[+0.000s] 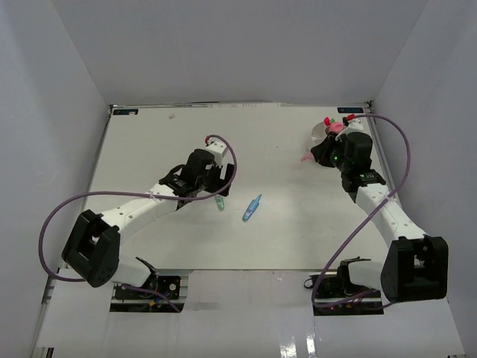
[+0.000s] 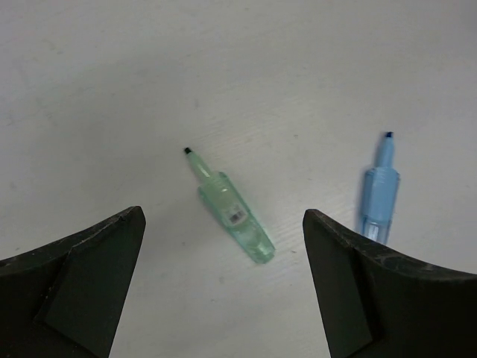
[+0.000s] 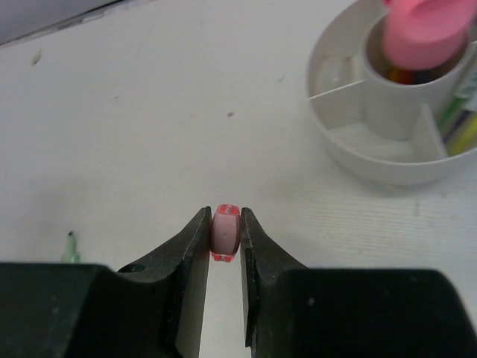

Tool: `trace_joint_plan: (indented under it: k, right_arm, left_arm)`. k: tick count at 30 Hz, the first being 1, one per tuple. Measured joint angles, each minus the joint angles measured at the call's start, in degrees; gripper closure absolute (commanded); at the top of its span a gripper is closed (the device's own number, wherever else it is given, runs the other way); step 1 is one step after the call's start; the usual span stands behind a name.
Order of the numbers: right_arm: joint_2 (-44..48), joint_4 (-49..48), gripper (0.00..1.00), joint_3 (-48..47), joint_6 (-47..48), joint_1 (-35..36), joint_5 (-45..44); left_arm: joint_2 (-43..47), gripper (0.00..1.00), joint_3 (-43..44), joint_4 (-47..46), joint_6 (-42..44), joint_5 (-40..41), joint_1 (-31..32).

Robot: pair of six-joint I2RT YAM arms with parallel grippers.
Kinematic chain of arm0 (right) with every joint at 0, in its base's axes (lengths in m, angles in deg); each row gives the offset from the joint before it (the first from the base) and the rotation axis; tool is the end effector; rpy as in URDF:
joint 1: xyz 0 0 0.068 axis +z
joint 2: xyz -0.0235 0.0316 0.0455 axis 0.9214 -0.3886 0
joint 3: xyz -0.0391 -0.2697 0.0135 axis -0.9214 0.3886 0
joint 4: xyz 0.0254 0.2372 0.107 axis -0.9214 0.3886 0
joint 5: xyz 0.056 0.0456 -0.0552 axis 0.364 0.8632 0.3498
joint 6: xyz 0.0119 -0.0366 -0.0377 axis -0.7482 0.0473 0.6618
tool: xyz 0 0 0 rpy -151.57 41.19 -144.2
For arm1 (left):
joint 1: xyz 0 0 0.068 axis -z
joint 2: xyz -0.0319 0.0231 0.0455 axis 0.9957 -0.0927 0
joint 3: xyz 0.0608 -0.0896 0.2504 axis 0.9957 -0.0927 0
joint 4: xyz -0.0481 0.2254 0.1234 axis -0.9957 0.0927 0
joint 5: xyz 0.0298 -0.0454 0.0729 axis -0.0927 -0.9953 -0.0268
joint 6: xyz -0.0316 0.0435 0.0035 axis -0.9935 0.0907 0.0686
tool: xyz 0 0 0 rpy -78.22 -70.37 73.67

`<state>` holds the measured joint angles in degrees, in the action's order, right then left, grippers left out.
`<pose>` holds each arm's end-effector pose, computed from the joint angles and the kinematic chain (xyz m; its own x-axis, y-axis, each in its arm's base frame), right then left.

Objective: Sort the stationery into containers
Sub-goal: Place the stationery in the storage box.

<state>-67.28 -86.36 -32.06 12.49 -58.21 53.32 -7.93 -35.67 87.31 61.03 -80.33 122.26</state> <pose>0.2783 0.0489 0.2832 -0.3946 0.2995 -0.8687 -0.1564 0.9097 0.3846 0.2405 -0.1806 0.2413 -0.5753 0.2640 -0.7742 0.4684 0.8822 -0.0473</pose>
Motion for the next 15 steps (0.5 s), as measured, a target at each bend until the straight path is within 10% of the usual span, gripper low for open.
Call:
trace_joint_plan:
  k: [15]
  right_arm:
    - [-8.7, 1.0, 0.86, -10.3, 1.7, -10.5, -10.4]
  left_arm:
    - [0.5, 0.02, 0.4, 3.8, -3.3, 9.1, -3.5]
